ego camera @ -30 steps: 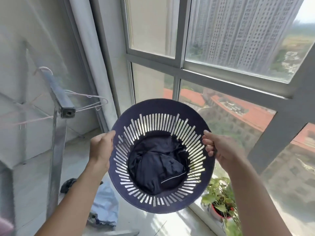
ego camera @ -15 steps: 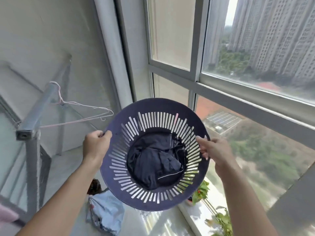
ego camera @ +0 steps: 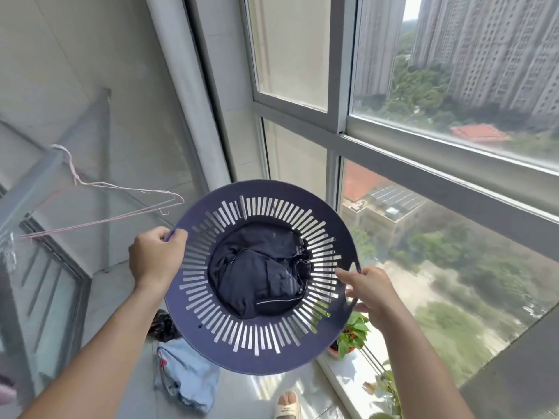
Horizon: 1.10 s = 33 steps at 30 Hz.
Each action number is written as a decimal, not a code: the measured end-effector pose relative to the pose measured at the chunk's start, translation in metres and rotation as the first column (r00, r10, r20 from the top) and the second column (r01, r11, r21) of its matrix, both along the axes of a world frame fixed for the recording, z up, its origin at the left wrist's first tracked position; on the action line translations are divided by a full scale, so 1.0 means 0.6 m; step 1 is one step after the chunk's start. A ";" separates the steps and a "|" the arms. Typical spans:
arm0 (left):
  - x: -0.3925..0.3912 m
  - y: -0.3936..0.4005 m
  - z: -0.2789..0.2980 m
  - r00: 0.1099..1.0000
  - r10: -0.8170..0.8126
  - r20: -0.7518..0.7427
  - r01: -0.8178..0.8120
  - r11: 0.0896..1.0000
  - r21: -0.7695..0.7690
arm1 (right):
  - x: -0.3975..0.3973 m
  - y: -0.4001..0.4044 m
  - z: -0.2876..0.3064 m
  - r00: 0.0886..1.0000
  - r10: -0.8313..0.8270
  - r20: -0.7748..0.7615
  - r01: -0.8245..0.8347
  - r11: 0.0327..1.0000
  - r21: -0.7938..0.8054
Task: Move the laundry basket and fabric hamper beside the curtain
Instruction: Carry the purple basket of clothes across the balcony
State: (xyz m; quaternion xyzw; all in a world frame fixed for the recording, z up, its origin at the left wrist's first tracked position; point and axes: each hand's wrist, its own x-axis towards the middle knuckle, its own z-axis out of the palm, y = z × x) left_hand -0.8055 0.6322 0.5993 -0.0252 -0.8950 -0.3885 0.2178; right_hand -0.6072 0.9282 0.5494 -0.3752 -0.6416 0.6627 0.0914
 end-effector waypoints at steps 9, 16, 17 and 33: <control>-0.074 0.024 -0.017 1.000 0.006 -0.017 -0.007 0.998 -0.062 | -0.098 0.030 0.004 0.996 0.019 0.083 -0.024 0.998 0.058; -0.190 -0.005 -0.032 0.998 0.017 0.058 -0.018 1.000 0.026 | -0.272 0.023 0.025 0.998 0.032 0.058 -0.040 0.989 0.141; -0.204 -0.006 -0.033 0.998 0.018 0.063 -0.021 0.999 0.042 | -0.292 0.023 0.030 0.999 0.027 0.044 -0.033 0.988 0.152; -0.352 -0.034 -0.046 0.994 0.017 0.112 -0.052 0.947 0.318 | -0.598 -0.022 0.116 0.986 -0.111 -0.128 0.130 0.979 0.157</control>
